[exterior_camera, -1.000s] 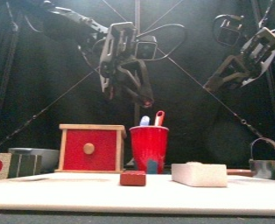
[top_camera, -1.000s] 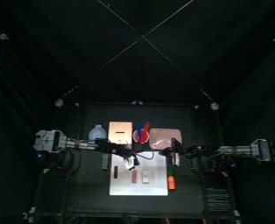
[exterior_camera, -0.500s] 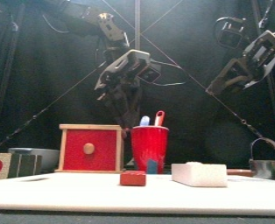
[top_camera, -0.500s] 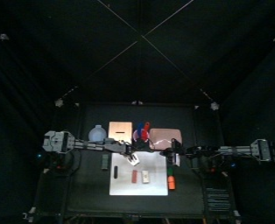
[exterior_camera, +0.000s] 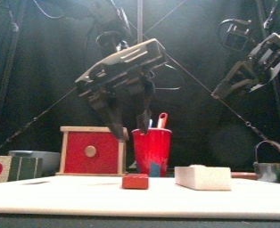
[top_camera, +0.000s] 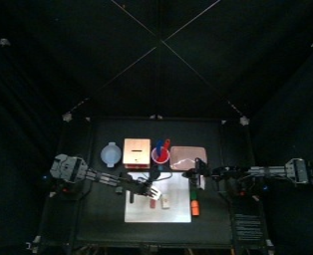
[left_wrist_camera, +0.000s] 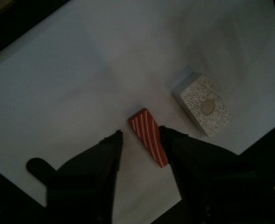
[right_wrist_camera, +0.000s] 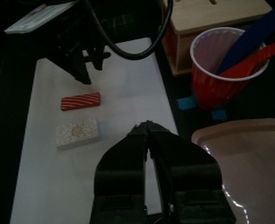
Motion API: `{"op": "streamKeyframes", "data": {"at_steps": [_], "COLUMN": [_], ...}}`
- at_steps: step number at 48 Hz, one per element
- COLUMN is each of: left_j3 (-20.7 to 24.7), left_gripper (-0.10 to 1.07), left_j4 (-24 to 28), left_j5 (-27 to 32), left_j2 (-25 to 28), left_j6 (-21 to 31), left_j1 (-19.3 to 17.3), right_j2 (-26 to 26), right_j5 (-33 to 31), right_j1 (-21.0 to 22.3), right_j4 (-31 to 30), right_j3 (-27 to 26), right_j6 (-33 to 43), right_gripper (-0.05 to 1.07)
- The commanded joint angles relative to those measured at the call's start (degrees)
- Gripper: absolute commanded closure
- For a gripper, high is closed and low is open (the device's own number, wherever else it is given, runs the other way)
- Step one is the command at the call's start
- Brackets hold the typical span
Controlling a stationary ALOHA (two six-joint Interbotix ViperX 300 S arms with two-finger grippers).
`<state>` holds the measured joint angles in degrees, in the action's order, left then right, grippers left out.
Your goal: Put salmon onto rice
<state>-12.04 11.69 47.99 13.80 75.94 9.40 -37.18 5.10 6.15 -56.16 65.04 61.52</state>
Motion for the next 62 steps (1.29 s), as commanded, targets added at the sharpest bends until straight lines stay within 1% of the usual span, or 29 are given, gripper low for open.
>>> {"op": "streamKeyframes", "data": {"at_steps": [1, 6, 15, 23, 31, 39, 44, 51, 56, 62], "left_j3": [0.53, 0.88, 1.85, 2.99, 4.39, 5.19, 5.1, 5.1, 5.1, 5.54], "left_gripper": [0.08, 0.03, 0.03, 0.03, 0.03, 0.04, 0.06, 0.14, 0.22, 0.27], "left_j4": [0.62, -0.09, -0.35, -0.09, -0.09, -0.09, 0.09, -0.09, -0.26, -0.7], "left_j5": [-0.18, -0.35, -0.97, -1.14, -1.32, -1.23, -0.53, 0.35, 0.44, 0.44], "left_j2": [-0.7, 0.79, 3.78, 4.83, 6.86, 8.96, 9.14, 9.32, 9.67, 10.28], "left_j6": [2.02, 5.62, 15.21, 20.21, 22.24, 23.29, 23.47, 23.73, 23.73, 23.73], "left_j1": [0.53, 1.32, 3.25, 4.48, 5.89, 6.06, 6.06, 5.98, 5.98, 5.98], "right_j2": [-0.35, -0.35, -0.35, -0.35, -0.35, -0.35, -0.35, -0.35, -0.35, -0.35], "right_j5": [0.18, 0.18, 0.18, 0.18, 0.18, 0.18, 0.18, 0.09, 0.09, 0.18], "right_j1": [0.18, 0.18, 0.18, 0.18, 0.18, 0.18, 0.18, 0.18, 0.18, 0.18], "right_j4": [0.0, 0.0, -0.09, -0.09, -0.09, 0.0, -0.09, 0.0, 0.0, 0.0], "right_j3": [-0.53, -0.44, -0.26, -0.09, 0.18, 0.35, 0.62, 0.79, 0.88, 0.97], "right_j6": [-0.09, -0.09, -0.18, -0.09, -0.09, -0.09, -0.09, -0.09, -0.09, -0.09], "right_gripper": [0.67, 0.67, 0.67, 0.67, 0.67, 0.67, 0.67, 0.67, 0.67, 0.67]}}
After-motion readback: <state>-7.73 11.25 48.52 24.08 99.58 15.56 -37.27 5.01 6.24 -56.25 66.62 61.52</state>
